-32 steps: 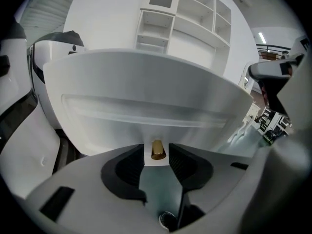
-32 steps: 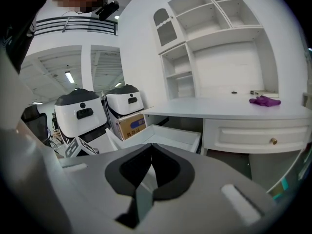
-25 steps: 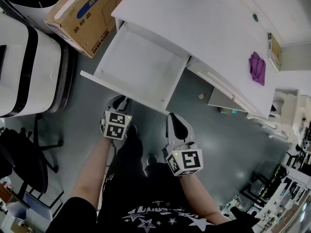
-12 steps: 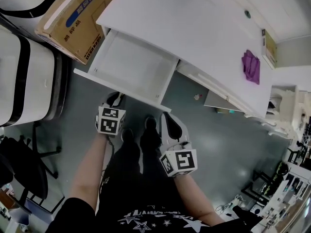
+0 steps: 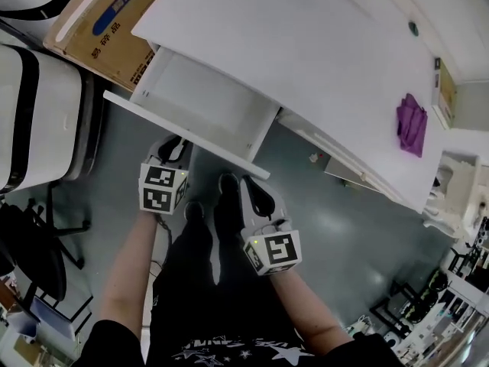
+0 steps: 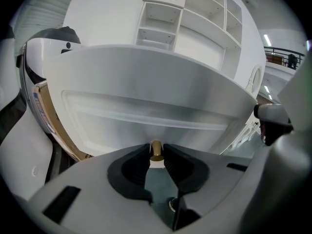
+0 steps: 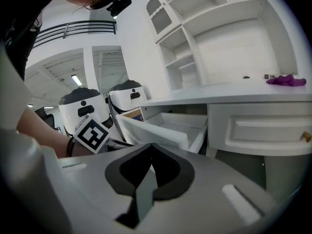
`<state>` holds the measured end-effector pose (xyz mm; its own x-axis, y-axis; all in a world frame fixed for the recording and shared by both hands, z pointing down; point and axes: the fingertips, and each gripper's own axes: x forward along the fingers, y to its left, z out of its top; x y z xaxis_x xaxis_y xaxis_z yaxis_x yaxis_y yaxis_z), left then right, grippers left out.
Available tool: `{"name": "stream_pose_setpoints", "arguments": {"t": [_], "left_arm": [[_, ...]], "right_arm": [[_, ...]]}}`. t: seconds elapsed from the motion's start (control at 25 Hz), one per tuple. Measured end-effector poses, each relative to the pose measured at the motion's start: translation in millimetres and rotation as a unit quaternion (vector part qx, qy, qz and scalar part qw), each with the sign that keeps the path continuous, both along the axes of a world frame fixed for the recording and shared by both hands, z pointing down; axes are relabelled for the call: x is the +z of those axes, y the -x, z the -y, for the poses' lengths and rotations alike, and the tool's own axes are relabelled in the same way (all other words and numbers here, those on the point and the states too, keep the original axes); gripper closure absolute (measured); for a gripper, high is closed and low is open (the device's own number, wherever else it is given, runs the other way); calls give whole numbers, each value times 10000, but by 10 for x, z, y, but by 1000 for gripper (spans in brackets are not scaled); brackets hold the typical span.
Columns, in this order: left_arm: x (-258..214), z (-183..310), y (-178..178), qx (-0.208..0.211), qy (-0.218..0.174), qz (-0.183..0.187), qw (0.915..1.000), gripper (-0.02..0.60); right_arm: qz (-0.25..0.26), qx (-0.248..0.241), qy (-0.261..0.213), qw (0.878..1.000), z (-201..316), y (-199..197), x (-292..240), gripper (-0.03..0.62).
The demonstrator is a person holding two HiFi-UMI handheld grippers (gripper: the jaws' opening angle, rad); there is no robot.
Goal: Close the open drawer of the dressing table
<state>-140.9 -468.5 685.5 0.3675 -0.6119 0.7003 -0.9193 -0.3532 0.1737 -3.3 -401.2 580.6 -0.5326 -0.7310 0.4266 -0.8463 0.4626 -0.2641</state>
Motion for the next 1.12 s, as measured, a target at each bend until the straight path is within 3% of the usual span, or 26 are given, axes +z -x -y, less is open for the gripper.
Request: {"name": "stream_pose_setpoints", "arguments": {"t": [0.64,1.12], "left_arm": [[11,675,-243,2,-65,24,10000,492],[-3,1127,-409,-10,-198,6,9998,492]], "right_arm": [[-117,-53,131,9998,726,-218,180,591],[-147,-26,205,9997,958,-308,246,591]]}}
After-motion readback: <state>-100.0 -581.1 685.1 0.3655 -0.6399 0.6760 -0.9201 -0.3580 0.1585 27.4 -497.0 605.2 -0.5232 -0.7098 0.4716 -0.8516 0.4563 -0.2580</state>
